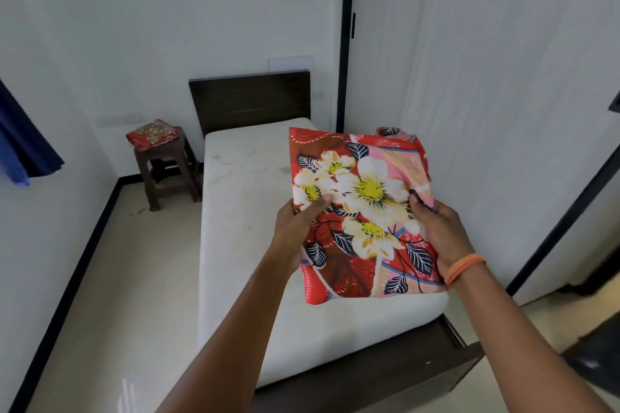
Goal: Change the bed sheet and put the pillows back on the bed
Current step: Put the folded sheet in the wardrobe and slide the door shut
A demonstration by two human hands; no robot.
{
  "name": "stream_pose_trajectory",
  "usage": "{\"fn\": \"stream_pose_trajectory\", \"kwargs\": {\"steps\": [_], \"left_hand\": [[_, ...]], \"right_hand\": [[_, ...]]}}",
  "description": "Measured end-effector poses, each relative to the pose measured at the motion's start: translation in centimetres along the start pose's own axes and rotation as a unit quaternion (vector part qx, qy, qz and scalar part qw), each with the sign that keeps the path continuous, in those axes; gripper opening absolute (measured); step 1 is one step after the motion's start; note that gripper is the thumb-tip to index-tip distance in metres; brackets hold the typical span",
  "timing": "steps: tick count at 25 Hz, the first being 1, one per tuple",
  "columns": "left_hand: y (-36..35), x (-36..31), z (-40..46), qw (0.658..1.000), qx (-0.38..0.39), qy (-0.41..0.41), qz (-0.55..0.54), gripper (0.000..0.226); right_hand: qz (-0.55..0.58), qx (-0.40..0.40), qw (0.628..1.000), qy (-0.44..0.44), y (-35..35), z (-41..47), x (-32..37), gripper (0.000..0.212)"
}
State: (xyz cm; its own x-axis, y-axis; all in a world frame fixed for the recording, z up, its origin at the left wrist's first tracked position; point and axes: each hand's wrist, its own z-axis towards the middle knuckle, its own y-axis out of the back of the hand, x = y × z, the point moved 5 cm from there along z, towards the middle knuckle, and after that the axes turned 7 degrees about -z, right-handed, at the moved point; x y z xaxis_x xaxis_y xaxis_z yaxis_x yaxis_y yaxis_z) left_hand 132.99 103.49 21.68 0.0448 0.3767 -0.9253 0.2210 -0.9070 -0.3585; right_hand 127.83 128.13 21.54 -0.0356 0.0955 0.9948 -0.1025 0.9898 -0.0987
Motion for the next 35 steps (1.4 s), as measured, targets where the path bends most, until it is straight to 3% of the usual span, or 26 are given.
{"fn": "stream_pose_trajectory", "kwargs": {"steps": [8,20,25,29,35], "left_hand": [[-6.9,4.8,9.6,0.997,-0.054,-0.033,-0.05,0.045],[-23.9,10.7,31.3,0.987,-0.137,-0.027,-0.074,0.049],[-31.4,14.0,40.1,0.971,-0.224,-0.029,-0.079,0.048],[-38.0,14.6,47.1,0.966,-0.247,-0.018,-0.069,0.051],[-41.9,14.6,54.0,0.96,-0.274,-0.031,-0.051,0.058]], "right_hand": [[-0.019,0.049,0.999,-0.007,6.7,12.6,-0.4,0.027],[-0.027,0.108,0.993,-0.032,21.6,39.8,-0.5,0.031],[-0.021,0.176,0.982,-0.061,27.3,52.8,-1.8,0.033],[-0.019,0.21,0.973,-0.092,32.2,62.2,-1.7,0.032],[0.004,0.231,0.967,-0.105,33.8,70.3,-2.2,0.019]]}}
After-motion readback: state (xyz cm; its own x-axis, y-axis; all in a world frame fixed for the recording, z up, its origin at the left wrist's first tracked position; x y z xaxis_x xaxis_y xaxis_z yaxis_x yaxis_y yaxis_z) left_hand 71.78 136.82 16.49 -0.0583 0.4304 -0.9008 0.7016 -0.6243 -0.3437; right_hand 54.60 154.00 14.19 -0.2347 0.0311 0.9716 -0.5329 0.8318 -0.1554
